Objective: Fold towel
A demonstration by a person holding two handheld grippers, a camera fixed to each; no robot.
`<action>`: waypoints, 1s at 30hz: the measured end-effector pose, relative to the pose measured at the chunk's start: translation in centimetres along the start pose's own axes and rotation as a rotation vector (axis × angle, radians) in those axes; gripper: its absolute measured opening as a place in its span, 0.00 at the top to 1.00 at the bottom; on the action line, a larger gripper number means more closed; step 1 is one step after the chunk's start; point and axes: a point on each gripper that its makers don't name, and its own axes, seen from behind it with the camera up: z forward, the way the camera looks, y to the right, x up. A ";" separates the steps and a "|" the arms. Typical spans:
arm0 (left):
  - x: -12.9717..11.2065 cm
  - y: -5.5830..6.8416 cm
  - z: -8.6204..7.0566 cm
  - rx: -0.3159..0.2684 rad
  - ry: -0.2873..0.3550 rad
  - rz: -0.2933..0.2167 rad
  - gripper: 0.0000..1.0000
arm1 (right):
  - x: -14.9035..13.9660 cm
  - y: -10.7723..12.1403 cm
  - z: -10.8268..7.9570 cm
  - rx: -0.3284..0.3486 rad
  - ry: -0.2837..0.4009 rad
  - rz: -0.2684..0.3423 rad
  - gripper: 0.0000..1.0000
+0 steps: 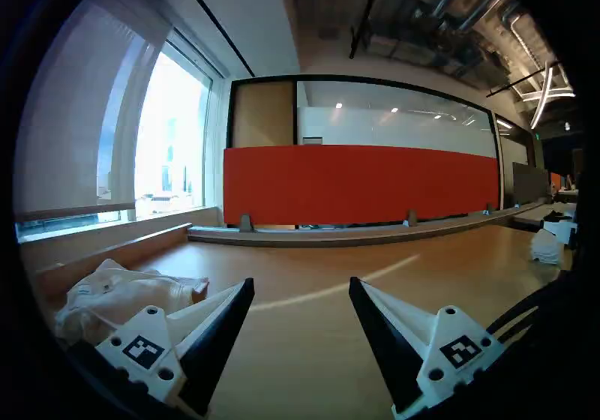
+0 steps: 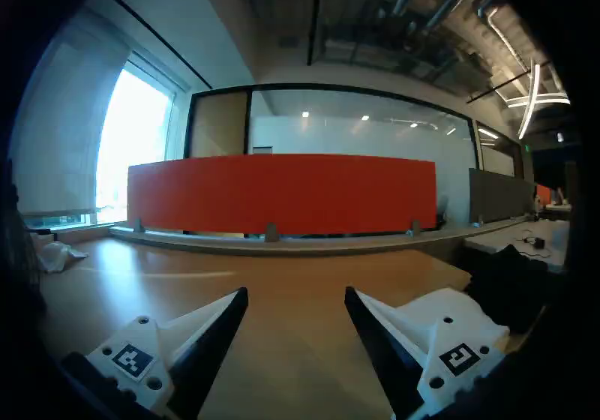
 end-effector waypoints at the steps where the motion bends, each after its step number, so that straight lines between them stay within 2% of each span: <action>1: 0.0 0.0 0.0 0.000 0.000 0.000 0.06 | 0.0 0.0 0.0 0.000 0.000 0.000 0.00; 30: 0.5 -0.1 -0.2 0.000 -0.002 0.001 0.06 | 0.0 0.1 0.0 0.000 0.000 0.000 0.00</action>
